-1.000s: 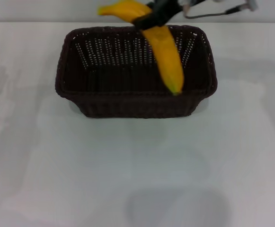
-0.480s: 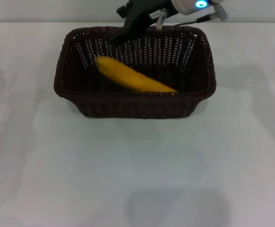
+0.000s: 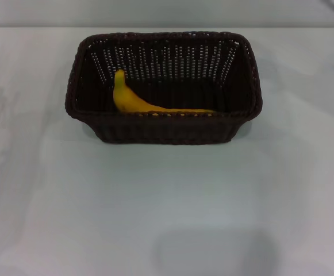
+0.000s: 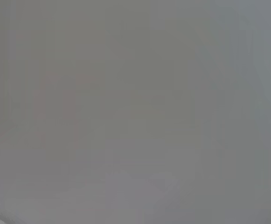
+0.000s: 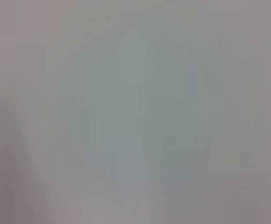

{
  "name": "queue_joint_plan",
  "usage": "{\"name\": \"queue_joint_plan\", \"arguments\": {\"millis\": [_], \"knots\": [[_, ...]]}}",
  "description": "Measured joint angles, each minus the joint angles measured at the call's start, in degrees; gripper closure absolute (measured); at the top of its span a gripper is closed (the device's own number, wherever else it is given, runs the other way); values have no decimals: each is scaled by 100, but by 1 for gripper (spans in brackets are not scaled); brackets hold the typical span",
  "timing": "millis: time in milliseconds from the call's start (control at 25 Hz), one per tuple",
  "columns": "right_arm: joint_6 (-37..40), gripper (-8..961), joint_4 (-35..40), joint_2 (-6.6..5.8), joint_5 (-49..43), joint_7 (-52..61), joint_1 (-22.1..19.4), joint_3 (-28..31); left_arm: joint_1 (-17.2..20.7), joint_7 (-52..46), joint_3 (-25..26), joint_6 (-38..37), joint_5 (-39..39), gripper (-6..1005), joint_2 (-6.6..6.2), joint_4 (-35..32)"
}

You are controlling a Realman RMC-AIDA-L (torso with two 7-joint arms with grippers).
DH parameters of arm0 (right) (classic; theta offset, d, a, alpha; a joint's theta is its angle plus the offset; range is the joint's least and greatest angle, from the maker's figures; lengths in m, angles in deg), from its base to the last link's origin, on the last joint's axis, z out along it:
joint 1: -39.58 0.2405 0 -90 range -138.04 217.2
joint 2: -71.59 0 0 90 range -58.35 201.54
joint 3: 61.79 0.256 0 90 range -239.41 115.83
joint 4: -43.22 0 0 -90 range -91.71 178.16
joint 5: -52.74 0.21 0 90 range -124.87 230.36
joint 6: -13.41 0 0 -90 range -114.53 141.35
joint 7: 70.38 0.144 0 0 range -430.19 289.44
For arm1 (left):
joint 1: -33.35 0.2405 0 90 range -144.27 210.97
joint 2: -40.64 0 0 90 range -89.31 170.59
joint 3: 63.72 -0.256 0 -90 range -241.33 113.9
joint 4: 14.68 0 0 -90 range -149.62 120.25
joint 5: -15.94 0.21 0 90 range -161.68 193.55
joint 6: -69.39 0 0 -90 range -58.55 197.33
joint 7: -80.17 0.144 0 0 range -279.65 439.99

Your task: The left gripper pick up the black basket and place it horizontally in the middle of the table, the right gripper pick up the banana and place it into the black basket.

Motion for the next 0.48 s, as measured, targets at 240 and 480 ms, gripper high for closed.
{"name": "queue_joint_plan", "arguments": {"millis": [240, 480], "knots": [[-714, 78, -1599, -1, 2410, -3032, -777, 246, -31, 783, 37, 259, -544, 150, 21, 444], [-1738, 78, -3999, 40, 4019, -6319, -813, 331, -14, 830, 37, 286, -676, 150, 20, 611]]}}
